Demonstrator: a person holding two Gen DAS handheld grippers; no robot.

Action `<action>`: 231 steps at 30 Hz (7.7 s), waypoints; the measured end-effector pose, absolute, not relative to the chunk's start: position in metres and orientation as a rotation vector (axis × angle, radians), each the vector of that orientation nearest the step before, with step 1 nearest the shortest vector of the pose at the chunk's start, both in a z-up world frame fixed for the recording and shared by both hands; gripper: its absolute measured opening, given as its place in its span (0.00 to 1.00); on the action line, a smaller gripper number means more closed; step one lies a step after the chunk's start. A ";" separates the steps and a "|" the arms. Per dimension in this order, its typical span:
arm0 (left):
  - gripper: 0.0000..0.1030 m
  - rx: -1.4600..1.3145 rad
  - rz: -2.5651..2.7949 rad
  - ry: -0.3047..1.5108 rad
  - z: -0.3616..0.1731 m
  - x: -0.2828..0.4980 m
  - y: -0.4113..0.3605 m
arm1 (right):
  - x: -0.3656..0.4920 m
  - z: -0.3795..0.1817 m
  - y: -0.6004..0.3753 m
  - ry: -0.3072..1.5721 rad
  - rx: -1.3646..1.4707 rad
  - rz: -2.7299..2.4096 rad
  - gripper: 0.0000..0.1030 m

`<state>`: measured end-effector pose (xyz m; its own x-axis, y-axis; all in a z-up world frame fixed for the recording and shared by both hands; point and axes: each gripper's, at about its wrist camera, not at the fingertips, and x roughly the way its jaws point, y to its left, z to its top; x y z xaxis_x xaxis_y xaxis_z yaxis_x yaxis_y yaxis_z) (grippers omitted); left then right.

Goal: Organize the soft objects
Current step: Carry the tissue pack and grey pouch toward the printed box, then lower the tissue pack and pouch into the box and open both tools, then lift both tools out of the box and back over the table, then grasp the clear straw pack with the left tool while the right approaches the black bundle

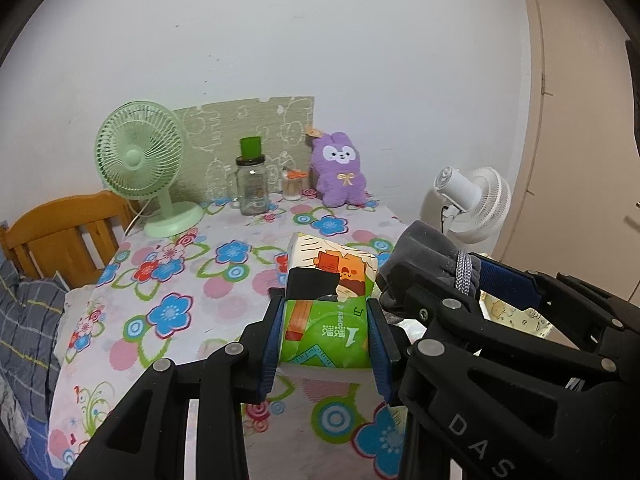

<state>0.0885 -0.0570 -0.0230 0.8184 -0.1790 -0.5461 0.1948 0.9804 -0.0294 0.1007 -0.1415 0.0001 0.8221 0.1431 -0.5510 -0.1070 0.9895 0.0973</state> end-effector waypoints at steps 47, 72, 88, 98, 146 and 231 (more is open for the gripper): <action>0.39 0.044 -0.332 0.687 -0.056 0.136 -0.172 | 0.134 -0.033 -0.263 0.647 0.114 -0.002 0.51; 0.83 0.121 -0.292 0.754 -0.077 0.151 -0.171 | 0.161 -0.065 -0.260 0.724 0.148 0.052 0.51; 0.89 0.133 -0.263 0.780 -0.084 0.162 -0.161 | 0.180 -0.076 -0.249 0.773 0.155 0.106 0.68; 0.95 0.123 -0.277 0.760 -0.079 0.152 -0.158 | 0.164 -0.066 -0.248 0.730 0.142 0.074 0.83; 1.00 0.097 -0.228 0.595 -0.022 0.073 -0.084 | 0.079 0.000 -0.178 0.585 0.091 0.013 0.91; 0.36 -0.146 -0.101 0.931 -0.162 0.163 0.077 | 0.199 -0.131 -0.008 0.869 -0.086 0.246 0.78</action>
<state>0.1629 0.0774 -0.1616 0.5934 -0.1495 -0.7909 0.0236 0.9854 -0.1686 0.1994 -0.0080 -0.1311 0.6193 0.1790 -0.7645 -0.2489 0.9682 0.0251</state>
